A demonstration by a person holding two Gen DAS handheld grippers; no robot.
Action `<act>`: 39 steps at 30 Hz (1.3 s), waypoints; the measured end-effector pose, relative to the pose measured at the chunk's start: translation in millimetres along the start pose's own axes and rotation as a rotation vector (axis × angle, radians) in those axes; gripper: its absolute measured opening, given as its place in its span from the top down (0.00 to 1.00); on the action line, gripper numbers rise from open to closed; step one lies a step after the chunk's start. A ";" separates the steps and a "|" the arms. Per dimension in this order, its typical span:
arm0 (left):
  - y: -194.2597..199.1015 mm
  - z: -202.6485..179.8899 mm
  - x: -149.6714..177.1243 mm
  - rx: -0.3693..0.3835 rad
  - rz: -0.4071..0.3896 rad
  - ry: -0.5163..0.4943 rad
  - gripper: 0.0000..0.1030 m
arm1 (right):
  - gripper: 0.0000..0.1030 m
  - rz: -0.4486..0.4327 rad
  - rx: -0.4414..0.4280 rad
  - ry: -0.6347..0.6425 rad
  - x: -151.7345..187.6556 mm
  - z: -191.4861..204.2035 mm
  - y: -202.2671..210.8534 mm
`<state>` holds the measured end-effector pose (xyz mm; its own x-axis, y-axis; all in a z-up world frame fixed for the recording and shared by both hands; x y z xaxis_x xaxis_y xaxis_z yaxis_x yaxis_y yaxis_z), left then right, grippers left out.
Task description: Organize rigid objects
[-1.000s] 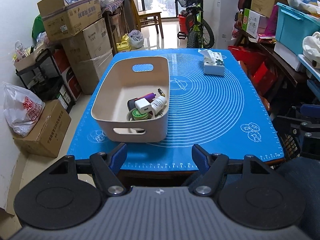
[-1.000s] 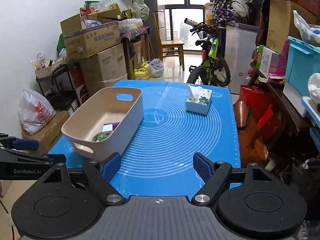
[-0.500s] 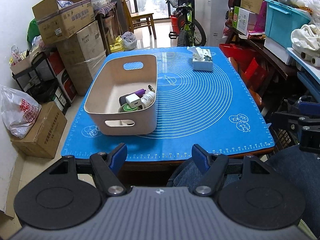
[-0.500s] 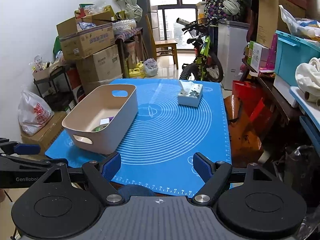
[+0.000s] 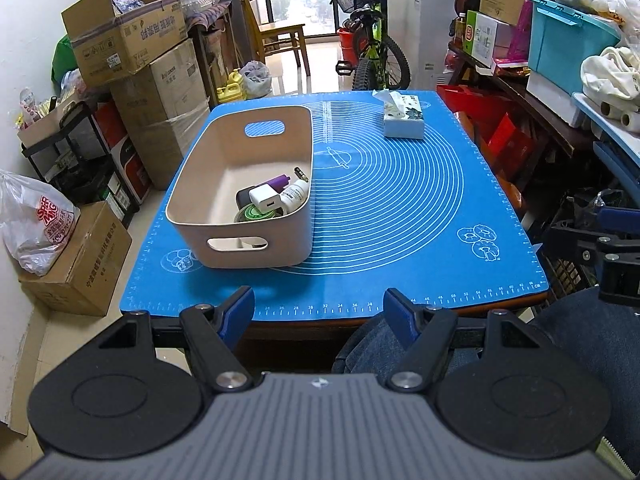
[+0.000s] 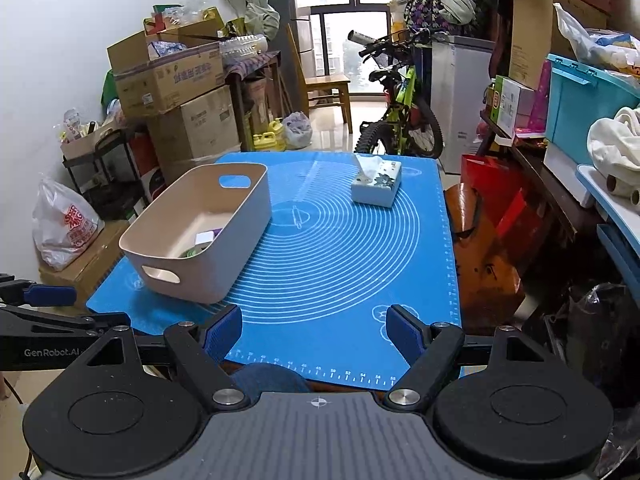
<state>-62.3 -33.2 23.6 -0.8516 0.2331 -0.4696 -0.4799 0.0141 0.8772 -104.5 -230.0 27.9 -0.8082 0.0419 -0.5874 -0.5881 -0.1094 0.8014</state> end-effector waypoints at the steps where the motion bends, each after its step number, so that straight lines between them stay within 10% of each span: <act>1: -0.2 -0.4 0.0 0.000 -0.001 0.000 0.30 | 0.21 0.001 0.000 -0.001 0.6 -0.6 -0.2; 39: 5.9 4.8 -6.6 -0.002 -0.016 0.005 0.30 | 0.21 0.002 0.002 -0.005 0.1 -3.3 -0.1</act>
<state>-58.5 -30.0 32.4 -0.8447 0.2280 -0.4843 -0.4942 0.0155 0.8692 -104.4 -233.3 27.4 -0.8093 0.0467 -0.5856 -0.5869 -0.1075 0.8025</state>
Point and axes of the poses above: each gripper's, at about its wrist camera, not at the fingertips, and y roughly against the way its jaws point, z to its left, x to its underside, the point moved 2 cm from there along -y, roughly the way its jaws point, and after that the axes turned 14 degrees about z, right-handed, at the moved point
